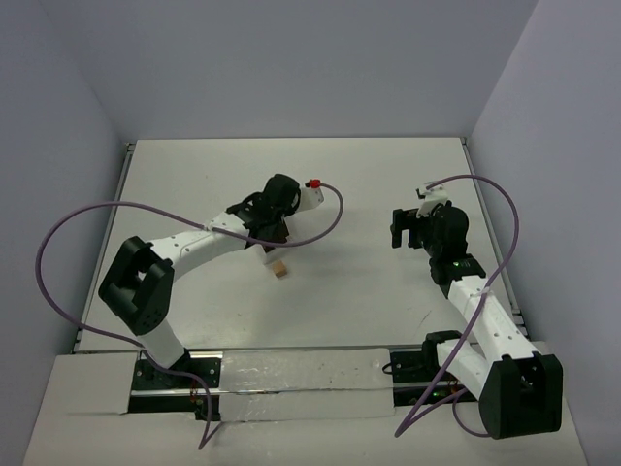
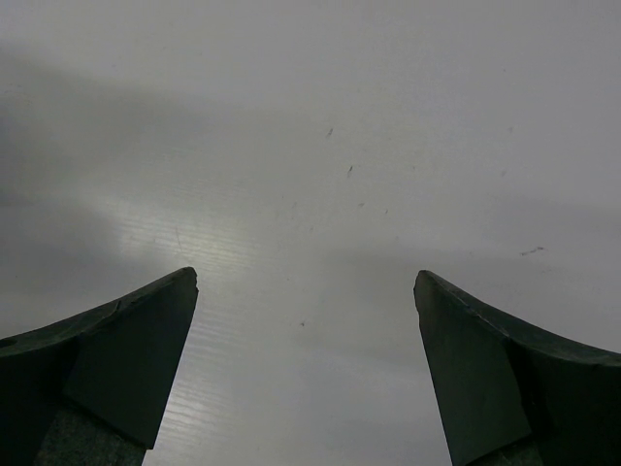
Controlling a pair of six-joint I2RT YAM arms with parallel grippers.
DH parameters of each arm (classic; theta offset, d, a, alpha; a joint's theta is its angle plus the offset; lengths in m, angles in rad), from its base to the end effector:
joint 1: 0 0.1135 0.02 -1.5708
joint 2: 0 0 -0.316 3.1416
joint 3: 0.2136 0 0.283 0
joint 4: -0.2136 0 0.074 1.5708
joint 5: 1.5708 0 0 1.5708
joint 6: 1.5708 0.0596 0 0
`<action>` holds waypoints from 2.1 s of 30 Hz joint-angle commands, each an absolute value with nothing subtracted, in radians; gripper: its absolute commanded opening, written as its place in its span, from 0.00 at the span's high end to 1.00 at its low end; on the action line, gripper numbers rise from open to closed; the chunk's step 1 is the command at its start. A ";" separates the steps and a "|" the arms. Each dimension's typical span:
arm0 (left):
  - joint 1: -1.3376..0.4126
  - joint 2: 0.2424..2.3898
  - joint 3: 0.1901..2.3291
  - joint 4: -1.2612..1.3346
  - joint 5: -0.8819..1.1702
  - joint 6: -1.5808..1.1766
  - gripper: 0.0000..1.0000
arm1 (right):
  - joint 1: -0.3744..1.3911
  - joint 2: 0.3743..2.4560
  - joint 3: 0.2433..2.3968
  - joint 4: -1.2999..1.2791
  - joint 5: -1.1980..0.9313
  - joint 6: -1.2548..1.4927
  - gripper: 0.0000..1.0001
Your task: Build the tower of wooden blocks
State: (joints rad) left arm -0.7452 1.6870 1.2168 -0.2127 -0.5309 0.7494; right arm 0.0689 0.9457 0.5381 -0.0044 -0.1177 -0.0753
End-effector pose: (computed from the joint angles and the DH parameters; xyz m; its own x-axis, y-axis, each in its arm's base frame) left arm 0.3348 -0.2678 0.2764 -0.1378 0.9265 -0.3503 0.5327 0.3675 0.7623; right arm 0.2338 0.0231 0.2619 -0.3851 -0.1015 -0.9173 -0.2053 0.9785 -0.0220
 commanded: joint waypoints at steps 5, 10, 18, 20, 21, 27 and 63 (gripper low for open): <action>-0.849 1.621 1.078 0.236 -0.814 0.979 1.00 | 0.063 0.926 0.578 0.007 -0.111 -0.076 0.00; -0.913 1.627 0.964 0.455 -0.902 1.111 1.00 | 0.063 0.933 0.581 0.008 -0.107 -0.077 0.00; -0.991 1.665 0.841 0.876 -0.985 1.355 1.00 | 0.061 0.934 0.579 0.007 -0.099 -0.077 0.00; -1.004 1.684 0.818 0.963 -0.991 1.405 1.00 | 0.061 0.935 0.580 0.008 -0.096 -0.077 0.00; -1.009 1.693 0.813 1.004 -0.992 1.427 1.00 | 0.061 0.933 0.580 0.008 -0.095 -0.077 0.00; -1.040 1.751 0.763 1.217 -1.016 1.552 1.00 | 0.061 0.934 0.578 0.007 -0.092 -0.077 0.00; -0.872 1.683 0.996 0.771 -0.999 1.194 1.00 | 0.061 0.936 0.578 0.008 -0.092 -0.077 0.00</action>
State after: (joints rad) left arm -0.9388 1.8082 0.8689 1.0414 -1.0149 1.4681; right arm 0.0681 0.9447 0.5377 -0.0048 -0.0952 -0.0753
